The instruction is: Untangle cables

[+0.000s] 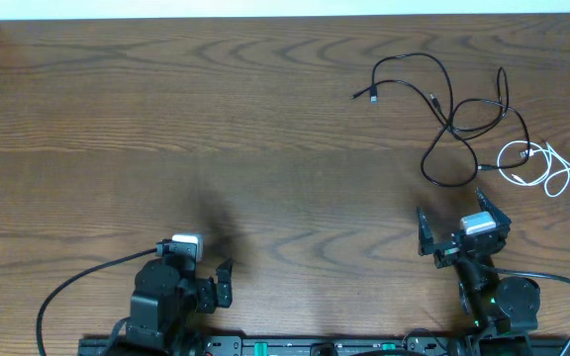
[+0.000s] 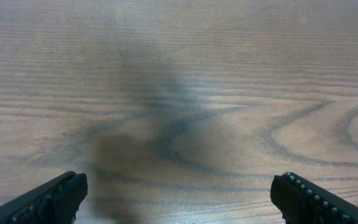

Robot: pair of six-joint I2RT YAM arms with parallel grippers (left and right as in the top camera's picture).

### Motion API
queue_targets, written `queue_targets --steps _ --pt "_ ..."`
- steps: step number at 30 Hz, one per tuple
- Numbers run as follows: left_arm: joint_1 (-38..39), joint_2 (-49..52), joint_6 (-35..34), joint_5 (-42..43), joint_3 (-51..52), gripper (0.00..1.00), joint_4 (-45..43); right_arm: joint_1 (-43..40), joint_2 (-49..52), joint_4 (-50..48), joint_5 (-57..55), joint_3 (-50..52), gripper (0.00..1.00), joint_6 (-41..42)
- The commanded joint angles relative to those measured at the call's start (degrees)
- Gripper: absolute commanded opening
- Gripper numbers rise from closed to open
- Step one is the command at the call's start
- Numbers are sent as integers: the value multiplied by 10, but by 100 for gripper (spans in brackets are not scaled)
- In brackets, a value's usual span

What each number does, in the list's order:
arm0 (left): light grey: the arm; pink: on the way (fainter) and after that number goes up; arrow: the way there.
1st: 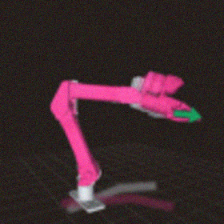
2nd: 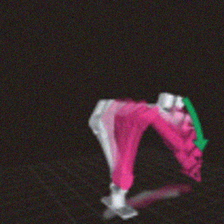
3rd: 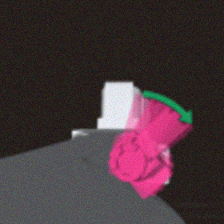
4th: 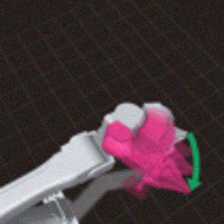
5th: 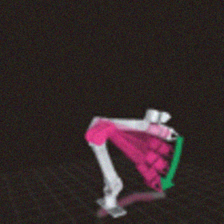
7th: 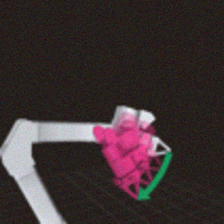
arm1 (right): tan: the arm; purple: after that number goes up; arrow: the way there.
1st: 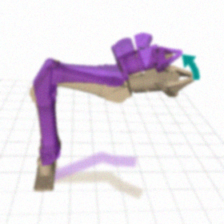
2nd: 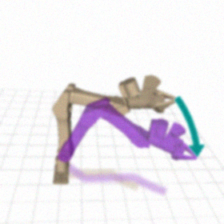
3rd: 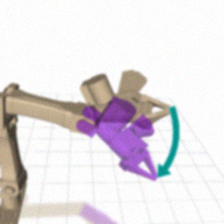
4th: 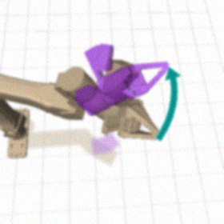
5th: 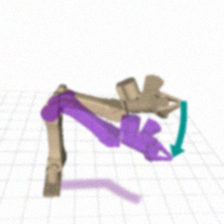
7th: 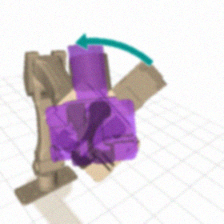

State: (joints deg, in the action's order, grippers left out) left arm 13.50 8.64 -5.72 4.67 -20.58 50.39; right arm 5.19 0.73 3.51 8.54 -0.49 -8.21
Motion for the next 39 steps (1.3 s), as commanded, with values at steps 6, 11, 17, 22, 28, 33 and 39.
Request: queue_targets --steps 6,11,17,22,28,33,39 --pt "-2 -86 6 8 34 100 -3 -3 -2 1 0 2 99 -7" --pt "-2 -86 6 8 35 100 -70 -3 -2 1 0 2 99 -7" --pt "-2 -86 5 9 35 100 -229 -3 -2 1 0 2 99 -7" --pt "-2 -86 6 13 35 100 -322 -3 -2 1 0 2 99 -7" --pt "-2 -86 6 14 35 99 -356 -3 -2 1 0 2 99 -7" --pt "-2 -86 6 13 36 100 -367 -3 -2 1 0 2 99 -7" --pt "-2 -86 6 13 53 100 -443 -3 -2 1 0 2 99 -7"
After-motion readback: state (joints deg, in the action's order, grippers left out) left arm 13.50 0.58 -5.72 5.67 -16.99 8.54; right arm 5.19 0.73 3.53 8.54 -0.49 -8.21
